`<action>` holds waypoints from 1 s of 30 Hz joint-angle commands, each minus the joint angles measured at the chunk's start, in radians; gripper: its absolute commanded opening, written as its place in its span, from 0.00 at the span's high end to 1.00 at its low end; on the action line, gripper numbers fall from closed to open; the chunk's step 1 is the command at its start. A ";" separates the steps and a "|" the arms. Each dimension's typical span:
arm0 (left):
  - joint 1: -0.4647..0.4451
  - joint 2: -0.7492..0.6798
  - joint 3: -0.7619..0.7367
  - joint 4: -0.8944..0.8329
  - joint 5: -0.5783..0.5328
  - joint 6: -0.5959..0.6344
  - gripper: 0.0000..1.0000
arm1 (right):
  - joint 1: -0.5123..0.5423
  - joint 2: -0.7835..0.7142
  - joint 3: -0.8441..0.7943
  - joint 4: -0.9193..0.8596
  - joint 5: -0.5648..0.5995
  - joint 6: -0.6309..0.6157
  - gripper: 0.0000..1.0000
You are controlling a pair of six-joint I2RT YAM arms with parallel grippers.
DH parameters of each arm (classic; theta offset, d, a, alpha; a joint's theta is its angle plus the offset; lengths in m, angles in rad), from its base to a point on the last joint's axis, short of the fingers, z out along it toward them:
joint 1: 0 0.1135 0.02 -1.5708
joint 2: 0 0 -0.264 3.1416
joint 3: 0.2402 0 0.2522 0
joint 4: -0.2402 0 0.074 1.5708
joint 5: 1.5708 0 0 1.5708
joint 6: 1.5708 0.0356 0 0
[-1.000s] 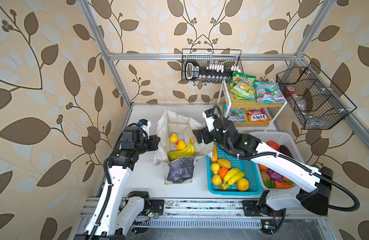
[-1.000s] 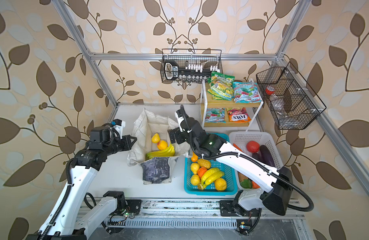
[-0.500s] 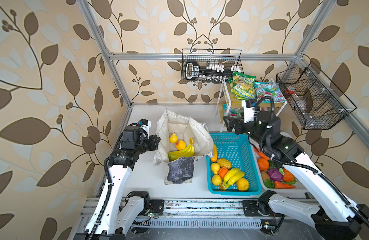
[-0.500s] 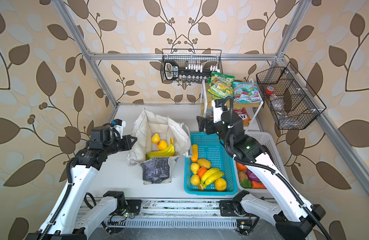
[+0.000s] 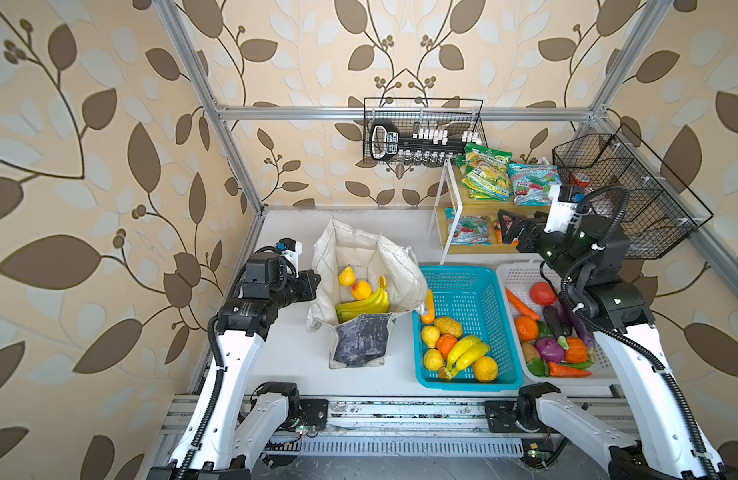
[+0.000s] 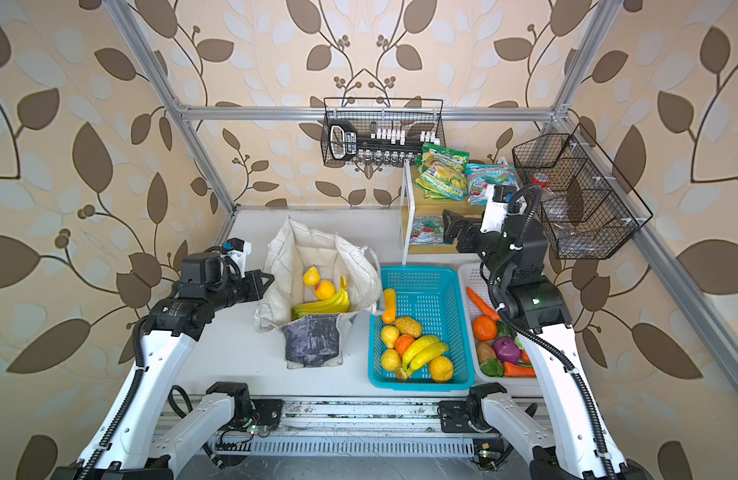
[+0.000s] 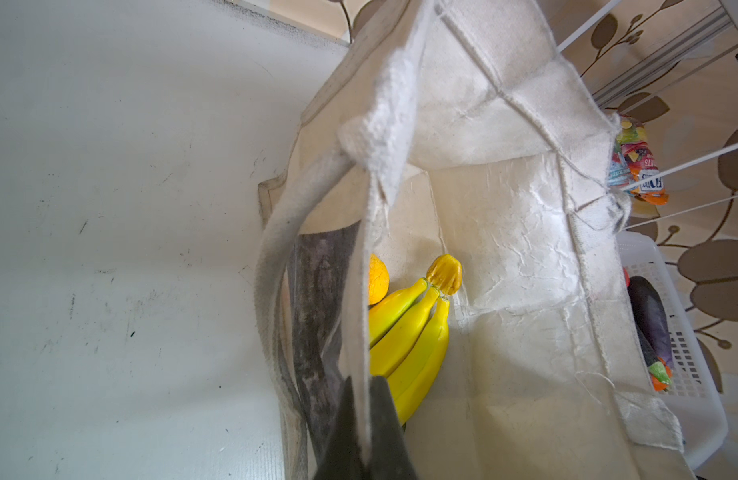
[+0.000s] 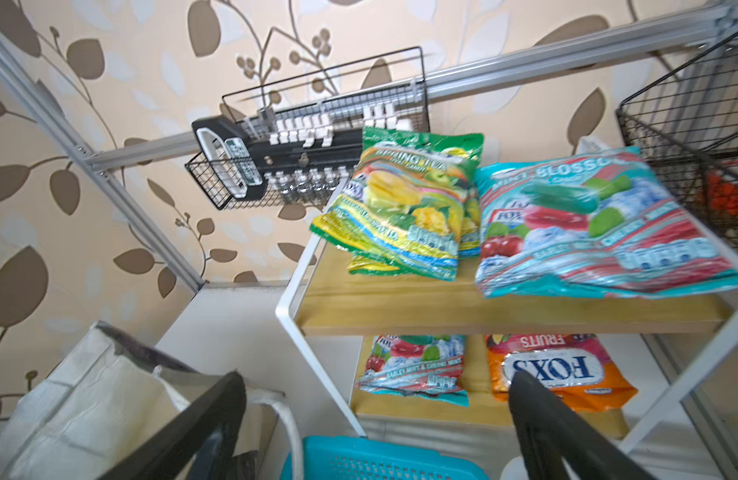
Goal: Place the food into the grocery bag and tie it
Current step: 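Raise the right gripper out of the bag and move it to the candy shelf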
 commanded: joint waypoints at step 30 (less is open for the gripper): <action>0.001 -0.034 0.006 0.003 -0.010 0.021 1.00 | -0.194 0.746 0.785 -0.136 -0.245 0.111 0.28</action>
